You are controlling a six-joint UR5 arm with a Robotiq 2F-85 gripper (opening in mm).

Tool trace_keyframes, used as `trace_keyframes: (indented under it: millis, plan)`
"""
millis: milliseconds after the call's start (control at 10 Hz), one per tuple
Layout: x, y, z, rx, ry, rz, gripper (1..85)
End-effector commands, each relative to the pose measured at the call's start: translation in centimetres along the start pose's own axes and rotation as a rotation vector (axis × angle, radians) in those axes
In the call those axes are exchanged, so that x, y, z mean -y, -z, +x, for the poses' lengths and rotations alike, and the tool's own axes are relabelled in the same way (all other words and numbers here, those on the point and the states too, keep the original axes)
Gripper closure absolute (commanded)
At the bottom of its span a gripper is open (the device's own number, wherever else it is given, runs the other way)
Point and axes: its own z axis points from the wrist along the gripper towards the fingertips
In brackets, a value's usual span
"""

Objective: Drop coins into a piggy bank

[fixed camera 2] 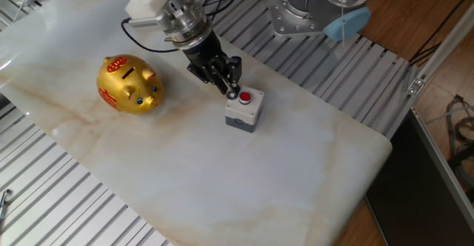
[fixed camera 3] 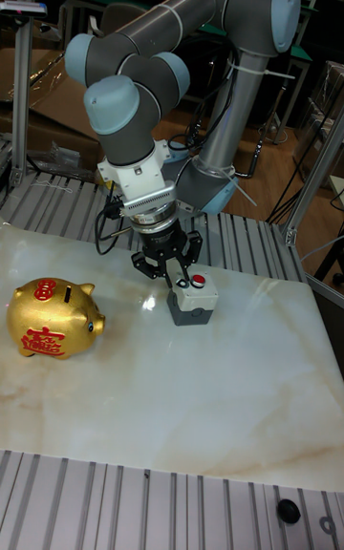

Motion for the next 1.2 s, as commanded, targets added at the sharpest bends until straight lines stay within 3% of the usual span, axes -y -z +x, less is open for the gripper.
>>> trace_keyframes:
  millis: [0,500,1100]
  plan:
    - [-0.18,-0.01,-0.23,0.012,-0.004,-0.006,50.0]
    - [-0.14,0.10,0.05,0.009,-0.027,0.004,55.7]
    - [-0.78,0.01,-0.06,0.011,-0.029,-0.011,56.0]
